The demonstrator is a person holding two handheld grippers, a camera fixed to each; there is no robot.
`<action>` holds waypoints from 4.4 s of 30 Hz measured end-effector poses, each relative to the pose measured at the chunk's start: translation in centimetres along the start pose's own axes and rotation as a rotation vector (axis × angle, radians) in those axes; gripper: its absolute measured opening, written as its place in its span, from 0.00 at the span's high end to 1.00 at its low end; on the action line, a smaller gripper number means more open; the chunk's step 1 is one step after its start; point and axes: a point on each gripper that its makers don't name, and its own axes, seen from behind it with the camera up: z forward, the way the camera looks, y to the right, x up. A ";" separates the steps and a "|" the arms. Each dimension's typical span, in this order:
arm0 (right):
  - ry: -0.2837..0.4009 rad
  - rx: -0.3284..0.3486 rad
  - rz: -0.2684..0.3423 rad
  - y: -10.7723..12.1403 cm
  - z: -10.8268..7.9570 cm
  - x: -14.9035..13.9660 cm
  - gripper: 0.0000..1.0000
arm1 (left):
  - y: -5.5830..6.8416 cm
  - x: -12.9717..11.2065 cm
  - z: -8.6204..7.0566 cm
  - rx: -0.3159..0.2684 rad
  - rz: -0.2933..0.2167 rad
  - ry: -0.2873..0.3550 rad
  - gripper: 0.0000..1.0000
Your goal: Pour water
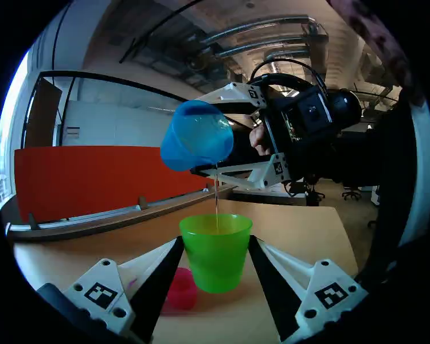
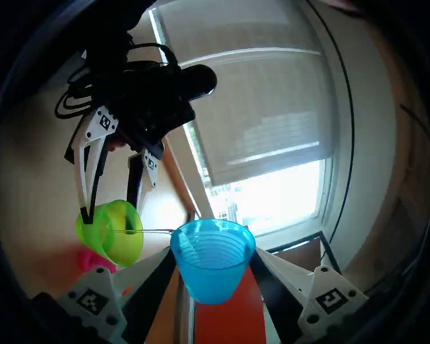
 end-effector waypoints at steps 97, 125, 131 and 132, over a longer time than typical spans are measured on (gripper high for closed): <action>-0.031 -0.003 -0.211 0.6 0.2 -1.3 0.11 | 0.0 0.0 0.1 0.000 -0.001 0.002 0.18; -0.029 -0.002 -0.221 0.4 0.2 -0.6 0.11 | 0.0 0.0 0.0 -0.001 -0.001 0.001 0.18; -0.027 -0.003 -0.188 0.2 0.1 -0.5 0.11 | -0.1 -0.1 0.0 0.001 0.001 -0.002 0.18; -0.026 -0.004 -0.177 0.2 0.1 -0.5 0.11 | -0.1 -0.2 0.0 0.002 0.001 -0.002 0.18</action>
